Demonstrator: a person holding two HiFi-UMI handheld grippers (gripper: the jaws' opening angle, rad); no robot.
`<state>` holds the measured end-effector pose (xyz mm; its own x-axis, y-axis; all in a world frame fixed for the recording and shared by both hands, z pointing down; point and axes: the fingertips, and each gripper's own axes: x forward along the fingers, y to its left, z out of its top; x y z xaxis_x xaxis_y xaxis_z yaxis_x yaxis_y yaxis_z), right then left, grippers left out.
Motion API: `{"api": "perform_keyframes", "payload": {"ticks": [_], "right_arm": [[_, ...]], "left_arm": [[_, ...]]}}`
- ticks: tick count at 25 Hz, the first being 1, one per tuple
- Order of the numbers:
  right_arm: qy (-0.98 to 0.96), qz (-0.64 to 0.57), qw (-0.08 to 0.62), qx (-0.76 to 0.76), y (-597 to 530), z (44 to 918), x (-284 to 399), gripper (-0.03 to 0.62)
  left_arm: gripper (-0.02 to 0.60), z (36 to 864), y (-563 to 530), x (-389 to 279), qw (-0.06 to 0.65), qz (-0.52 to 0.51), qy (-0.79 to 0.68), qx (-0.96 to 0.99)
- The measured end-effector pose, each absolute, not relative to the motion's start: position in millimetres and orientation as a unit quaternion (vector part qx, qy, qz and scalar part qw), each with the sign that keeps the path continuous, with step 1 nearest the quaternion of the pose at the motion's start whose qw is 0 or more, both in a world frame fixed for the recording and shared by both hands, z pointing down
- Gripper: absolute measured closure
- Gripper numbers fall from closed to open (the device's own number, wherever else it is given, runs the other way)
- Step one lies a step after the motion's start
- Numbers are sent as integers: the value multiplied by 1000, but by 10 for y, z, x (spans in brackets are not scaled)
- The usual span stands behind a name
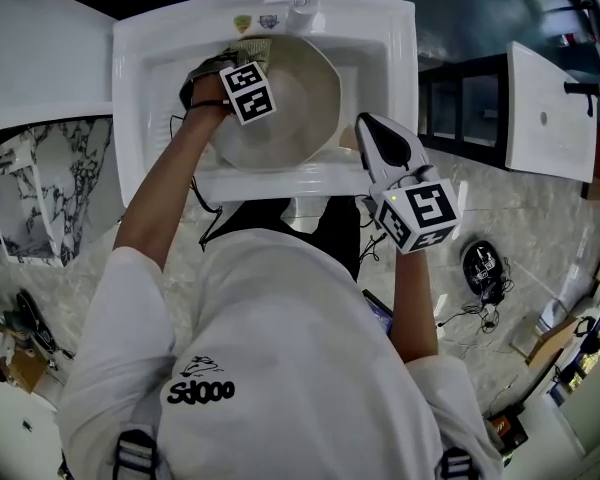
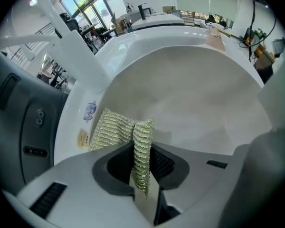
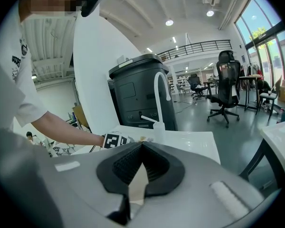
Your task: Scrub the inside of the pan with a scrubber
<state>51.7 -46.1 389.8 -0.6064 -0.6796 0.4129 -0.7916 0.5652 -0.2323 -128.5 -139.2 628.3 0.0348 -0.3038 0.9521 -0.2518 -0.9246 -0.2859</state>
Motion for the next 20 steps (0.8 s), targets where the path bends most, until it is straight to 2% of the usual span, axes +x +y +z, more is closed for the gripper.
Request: {"api": "perform_keyframes", "payload": {"ticks": [5, 10, 20], "right_arm": [[-879, 198, 138, 411, -468, 3896, 442, 586], [-888, 200, 135, 392, -473, 3874, 356, 586], [-918, 204, 133, 314, -520, 3809, 92, 586]], "left_arm": [[511, 6169, -1436, -1308, 60, -680, 189, -705], [511, 6152, -1242, -1522, 51, -721, 159, -673], [511, 6294, -332, -1828, -91, -802, 12, -590]]}}
